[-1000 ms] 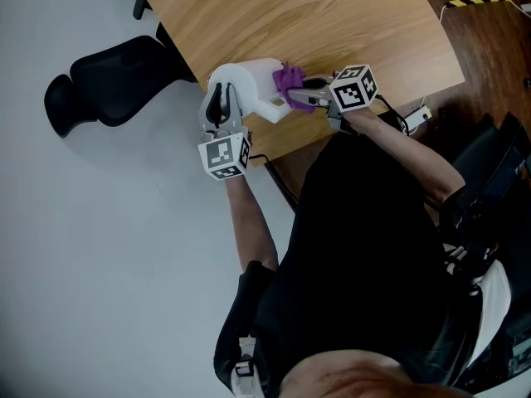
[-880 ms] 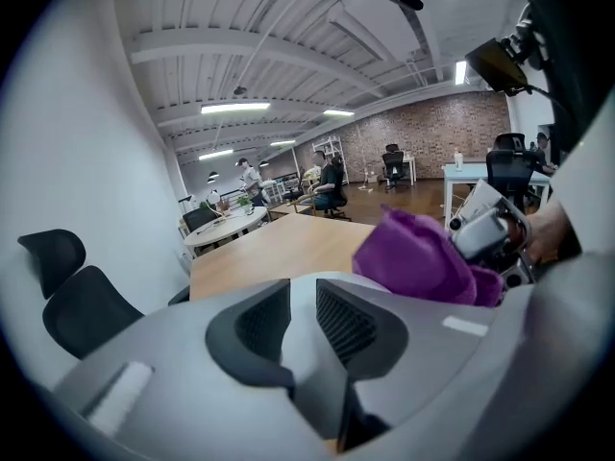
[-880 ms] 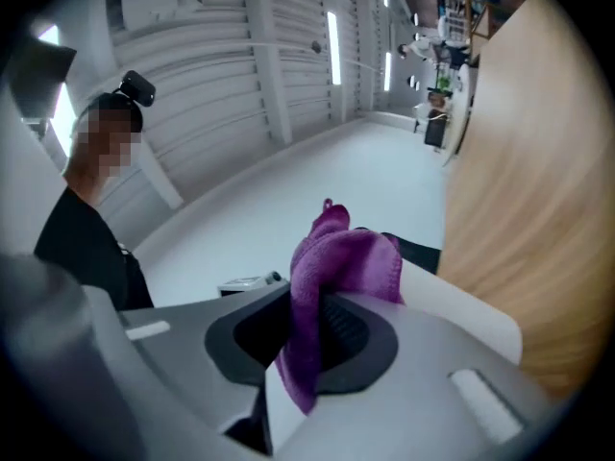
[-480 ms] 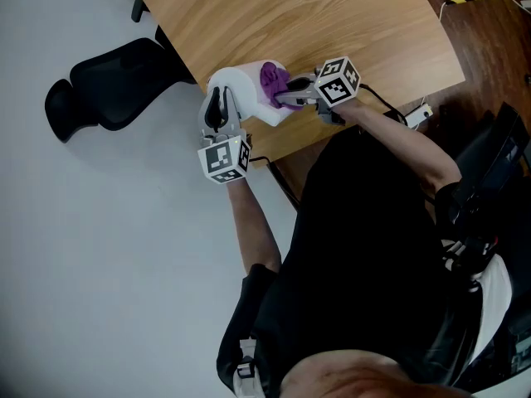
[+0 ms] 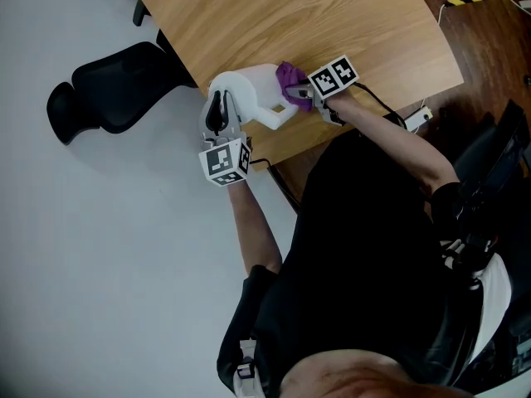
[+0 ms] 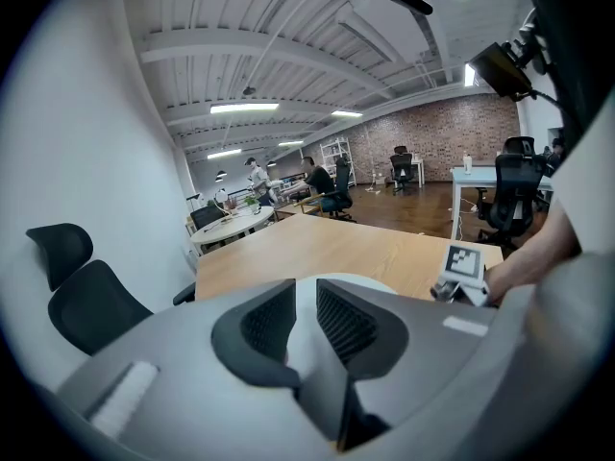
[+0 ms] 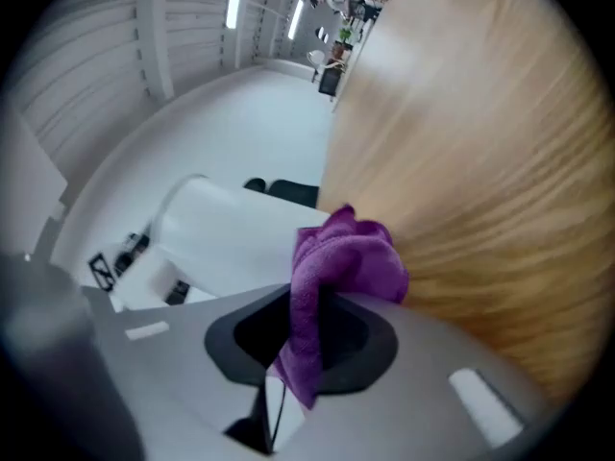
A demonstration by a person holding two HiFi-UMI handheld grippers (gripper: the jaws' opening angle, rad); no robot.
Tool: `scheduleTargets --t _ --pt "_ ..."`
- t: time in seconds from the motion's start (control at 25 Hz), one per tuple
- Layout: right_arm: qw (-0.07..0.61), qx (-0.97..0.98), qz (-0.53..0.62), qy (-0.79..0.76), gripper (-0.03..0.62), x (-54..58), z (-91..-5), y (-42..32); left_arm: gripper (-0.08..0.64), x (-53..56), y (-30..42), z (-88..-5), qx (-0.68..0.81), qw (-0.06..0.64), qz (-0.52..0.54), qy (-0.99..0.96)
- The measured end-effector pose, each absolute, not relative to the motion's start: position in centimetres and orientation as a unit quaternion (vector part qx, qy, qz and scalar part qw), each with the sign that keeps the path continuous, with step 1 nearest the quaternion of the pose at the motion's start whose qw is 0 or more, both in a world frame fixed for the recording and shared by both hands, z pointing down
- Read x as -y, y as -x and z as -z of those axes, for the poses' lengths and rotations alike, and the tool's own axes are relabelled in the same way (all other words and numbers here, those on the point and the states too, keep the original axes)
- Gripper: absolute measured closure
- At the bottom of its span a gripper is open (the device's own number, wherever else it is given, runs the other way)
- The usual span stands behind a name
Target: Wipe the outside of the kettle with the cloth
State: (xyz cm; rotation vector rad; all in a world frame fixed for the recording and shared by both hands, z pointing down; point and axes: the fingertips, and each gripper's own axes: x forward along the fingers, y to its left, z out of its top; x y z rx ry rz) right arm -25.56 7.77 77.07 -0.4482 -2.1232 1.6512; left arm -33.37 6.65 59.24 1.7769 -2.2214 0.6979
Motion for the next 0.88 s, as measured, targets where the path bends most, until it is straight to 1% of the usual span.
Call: scheduleTargets --t 0.04,0.08,0.12,0.16,0.2,0.24,0.32,0.4,0.44,0.6,0.72,0.8,0.84,0.88 --pt "0.146 0.773 -0.590 0.182 0.537 -6.7 -73.4 25.3 0.523 -6.6 33.3 -59.2 0.754 0.106 -0.238 -0.603" --pt "0.071 0.784 -0.579 0.212 0.537 -5.6 -68.9 24.8 0.523 -6.4 33.1 -59.1 0.753 0.105 -0.240 -0.603" --pt "-0.005 0.791 -0.559 0.248 0.537 -4.7 -64.1 24.2 0.523 -6.4 33.1 -59.0 0.754 0.105 -0.241 -0.603" --pt "-0.067 0.795 -0.530 0.285 0.537 -4.3 -59.8 23.6 0.523 -6.3 33.1 -59.0 0.754 0.104 -0.241 -0.602" --pt "-0.102 0.801 -0.498 0.317 0.537 -4.6 -56.8 23.3 0.523 -6.3 33.2 -59.0 0.755 0.103 -0.241 -0.600" --pt "-0.109 0.809 -0.467 0.340 0.537 -5.4 -55.5 23.5 0.523 -6.3 33.3 -59.0 0.757 0.103 -0.239 -0.599" --pt "-0.093 0.816 -0.449 0.353 0.535 -7.0 -56.9 24.3 0.523 -6.5 33.6 -59.1 0.762 0.104 -0.233 -0.595" --pt "-0.073 0.797 -0.503 0.328 0.538 -7.0 -60.9 24.8 0.522 -6.6 33.4 -59.2 0.765 0.105 -0.231 -0.592" --pt "-0.045 0.791 -0.530 0.303 0.538 -7.0 -63.9 24.9 0.523 -6.5 33.1 -59.2 0.765 0.105 -0.233 -0.592" --pt "0.135 0.748 -0.623 0.186 0.537 -7.8 -75.9 25.5 0.518 -6.2 32.7 -59.1 0.764 0.102 -0.242 -0.589" --pt "0.248 0.724 -0.631 0.127 0.537 -8.1 -81.0 26.0 0.518 -6.3 33.1 -59.5 0.762 0.101 -0.246 -0.590" --pt "0.284 0.723 -0.617 0.124 0.537 -8.3 -82.1 26.2 0.515 -6.4 33.4 -59.7 0.763 0.105 -0.241 -0.591" --pt "0.286 0.725 -0.613 0.128 0.537 -8.2 -81.9 26.2 0.515 -6.5 33.7 -59.7 0.768 0.114 -0.231 -0.587" --pt "0.272 0.730 -0.612 0.135 0.537 -7.8 -81.0 26.1 0.503 -6.8 34.2 -59.6 0.779 0.131 -0.217 -0.574"
